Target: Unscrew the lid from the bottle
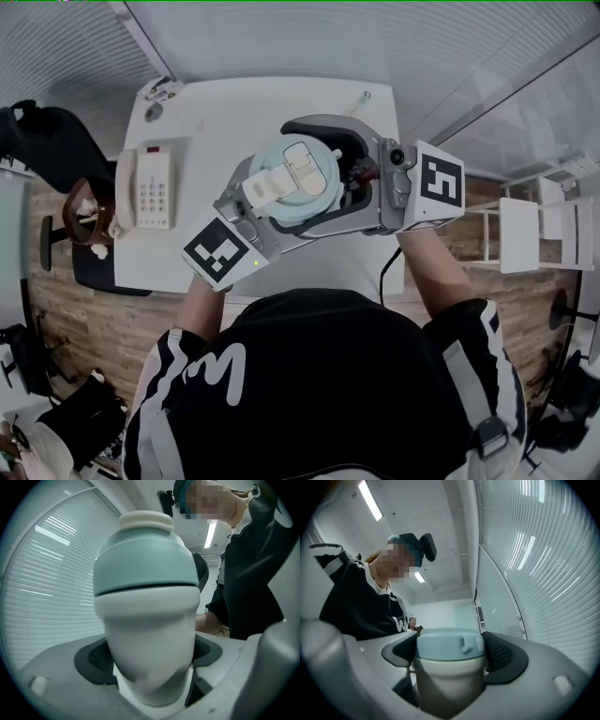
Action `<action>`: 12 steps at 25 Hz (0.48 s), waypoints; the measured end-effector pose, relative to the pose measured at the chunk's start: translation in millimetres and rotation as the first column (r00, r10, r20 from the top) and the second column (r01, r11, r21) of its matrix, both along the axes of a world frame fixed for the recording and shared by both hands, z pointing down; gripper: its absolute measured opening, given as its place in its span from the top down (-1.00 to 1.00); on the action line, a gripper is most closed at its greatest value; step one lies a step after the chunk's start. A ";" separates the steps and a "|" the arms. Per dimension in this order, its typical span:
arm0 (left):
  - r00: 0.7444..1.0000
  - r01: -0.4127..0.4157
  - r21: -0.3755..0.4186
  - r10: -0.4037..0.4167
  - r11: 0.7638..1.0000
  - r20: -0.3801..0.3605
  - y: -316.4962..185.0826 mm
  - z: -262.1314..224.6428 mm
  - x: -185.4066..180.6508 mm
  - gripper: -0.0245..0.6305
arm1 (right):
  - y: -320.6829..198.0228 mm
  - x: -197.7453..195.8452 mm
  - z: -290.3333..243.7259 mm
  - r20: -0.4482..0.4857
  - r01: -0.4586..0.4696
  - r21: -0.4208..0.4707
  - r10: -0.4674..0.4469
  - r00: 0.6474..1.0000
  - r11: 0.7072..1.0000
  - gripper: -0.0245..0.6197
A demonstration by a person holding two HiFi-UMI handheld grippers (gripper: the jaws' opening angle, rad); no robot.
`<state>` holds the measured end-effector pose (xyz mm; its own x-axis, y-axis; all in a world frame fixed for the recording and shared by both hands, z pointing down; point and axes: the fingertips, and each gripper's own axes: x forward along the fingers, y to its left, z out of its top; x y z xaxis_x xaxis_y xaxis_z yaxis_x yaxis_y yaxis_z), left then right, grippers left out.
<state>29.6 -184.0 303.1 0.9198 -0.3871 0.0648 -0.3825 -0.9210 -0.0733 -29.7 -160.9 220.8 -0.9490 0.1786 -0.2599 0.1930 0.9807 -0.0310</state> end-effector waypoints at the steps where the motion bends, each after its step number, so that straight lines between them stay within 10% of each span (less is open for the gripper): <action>1: 1.000 -0.002 0.003 0.002 1.000 -0.015 0.0 -1.2 0.4 -0.46 | -0.6 0.5 -0.3 0.006 -0.001 -0.006 0.001 1.000 1.000 -0.45; 8: 0.998 -0.014 -0.051 0.010 0.999 -0.061 2.4 -6.5 -0.5 -0.44 | -1.4 1.9 -3.6 0.015 -0.023 -0.029 0.023 1.000 0.999 -0.46; 12: 0.995 0.043 -0.068 -0.049 0.997 -0.082 -6.4 -9.3 -9.1 -0.43 | -11.6 6.5 -9.6 -0.016 -0.188 0.031 0.189 0.982 0.982 -0.46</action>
